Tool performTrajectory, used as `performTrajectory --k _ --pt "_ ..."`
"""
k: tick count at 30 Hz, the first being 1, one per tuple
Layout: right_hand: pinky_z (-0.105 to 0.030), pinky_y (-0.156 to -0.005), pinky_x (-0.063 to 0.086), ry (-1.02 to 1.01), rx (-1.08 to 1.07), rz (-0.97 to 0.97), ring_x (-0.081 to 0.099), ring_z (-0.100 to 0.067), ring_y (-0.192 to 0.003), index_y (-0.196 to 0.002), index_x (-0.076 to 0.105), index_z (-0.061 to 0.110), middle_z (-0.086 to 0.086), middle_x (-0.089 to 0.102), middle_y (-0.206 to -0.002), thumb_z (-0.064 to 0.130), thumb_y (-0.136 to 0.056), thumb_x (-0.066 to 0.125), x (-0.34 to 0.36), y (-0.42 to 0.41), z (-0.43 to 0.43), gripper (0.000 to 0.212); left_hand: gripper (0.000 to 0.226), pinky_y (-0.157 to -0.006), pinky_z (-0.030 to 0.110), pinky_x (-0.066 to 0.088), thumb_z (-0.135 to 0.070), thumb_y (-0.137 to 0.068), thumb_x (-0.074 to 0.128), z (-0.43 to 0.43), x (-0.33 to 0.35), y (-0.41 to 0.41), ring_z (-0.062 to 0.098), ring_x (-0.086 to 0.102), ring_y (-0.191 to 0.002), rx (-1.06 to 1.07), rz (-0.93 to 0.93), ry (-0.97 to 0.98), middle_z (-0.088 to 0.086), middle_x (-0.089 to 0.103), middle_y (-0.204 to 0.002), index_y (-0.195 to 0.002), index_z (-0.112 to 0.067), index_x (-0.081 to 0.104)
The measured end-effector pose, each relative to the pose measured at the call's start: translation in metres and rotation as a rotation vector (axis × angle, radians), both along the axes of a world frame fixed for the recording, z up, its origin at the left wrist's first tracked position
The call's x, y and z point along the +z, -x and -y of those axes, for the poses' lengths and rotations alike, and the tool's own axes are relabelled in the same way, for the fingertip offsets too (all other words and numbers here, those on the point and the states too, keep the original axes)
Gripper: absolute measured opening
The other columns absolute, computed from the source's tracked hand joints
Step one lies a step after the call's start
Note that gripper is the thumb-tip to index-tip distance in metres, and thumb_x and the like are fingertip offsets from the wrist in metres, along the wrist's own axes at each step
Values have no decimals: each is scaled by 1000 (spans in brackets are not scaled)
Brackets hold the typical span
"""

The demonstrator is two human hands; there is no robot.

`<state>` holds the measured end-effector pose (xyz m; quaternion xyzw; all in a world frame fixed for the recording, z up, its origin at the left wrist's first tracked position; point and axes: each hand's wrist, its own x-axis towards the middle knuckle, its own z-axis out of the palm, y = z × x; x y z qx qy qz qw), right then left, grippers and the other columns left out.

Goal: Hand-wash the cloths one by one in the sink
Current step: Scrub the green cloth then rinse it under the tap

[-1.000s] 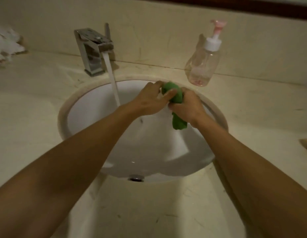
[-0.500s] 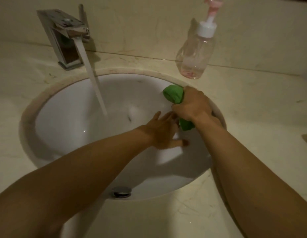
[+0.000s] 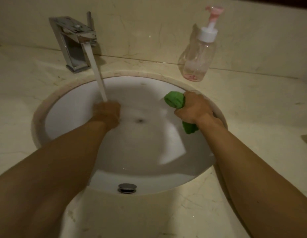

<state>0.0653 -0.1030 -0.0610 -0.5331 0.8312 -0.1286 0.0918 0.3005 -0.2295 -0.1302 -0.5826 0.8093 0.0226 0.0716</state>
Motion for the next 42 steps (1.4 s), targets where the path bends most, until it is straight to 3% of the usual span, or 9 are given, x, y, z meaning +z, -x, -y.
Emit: performTrajectory --k 3,8,12,17,23,26,30,37,42 --pt "-31 -72 37 12 -2 3 53 -23 -85 -114 57 15 -3 57 -95 25 -87 71 0 1 0 31 43 -107 51 38 -24 -96 55 -13 10 29 37 44 -133 -51 96 77 15 47 -142 -136 -13 51" --pt "-32 -74 36 48 12 -46 49 -23 -89 -120 55 14 -4 53 -102 31 -86 73 -1 1 1 42 45 -110 51 30 -43 -104 35 -52 -3 86 29 38 -136 -474 -269 12 7 38 -149 -143 -22 43" --pt "-32 -74 36 46 22 -64 47 -22 -90 -122 55 14 -3 50 -102 31 -84 74 -2 0 1 46 64 -112 60 24 -60 -101 33 -84 -14 108 27 28 -144 -790 -242 -117 5 28 -158 -151 -20 32" --pt "-33 -74 37 23 36 -37 51 -23 -89 -117 55 14 -4 53 -99 32 -84 74 -3 0 1 41 74 -117 57 17 -72 -96 27 -65 -29 86 26 18 -150 -706 -114 -37 3 16 -165 -157 -30 18" --pt "-31 -69 39 1 17 -29 55 -23 -81 -107 56 17 1 54 -84 30 -85 72 -2 -1 2 30 51 -104 43 41 -49 -106 31 -10 -21 16 36 47 -130 -107 142 147 14 49 -142 -140 -16 47" --pt "-31 -70 39 4 7 -22 55 -24 -83 -111 57 15 -5 60 -95 29 -86 71 -3 0 2 31 31 -90 32 45 -26 -102 49 -5 -18 0 31 58 -119 42 -19 11 12 63 -129 -124 -11 65" --pt "-33 -75 39 63 -25 -15 59 -29 -96 -121 53 12 -11 62 -112 27 -86 71 -2 1 2 42 37 -97 40 42 -39 -100 44 -16 -8 37 32 54 -123 -136 71 139 7 58 -133 -123 -18 63" --pt "-34 -76 36 199 -95 108 50 -27 -92 -123 46 14 -7 55 -103 25 -85 73 4 0 3 47 79 -116 65 13 -69 -95 35 -85 -19 111 25 10 -151 -646 -352 -73 4 15 -163 -156 -23 16" --pt "-32 -75 38 225 -36 83 59 -31 -98 -116 57 16 -11 61 -112 27 -82 75 -1 1 7 40 85 -117 68 0 -77 -92 26 -82 -32 113 23 4 -153 -685 -179 -70 0 12 -165 -158 -24 13"
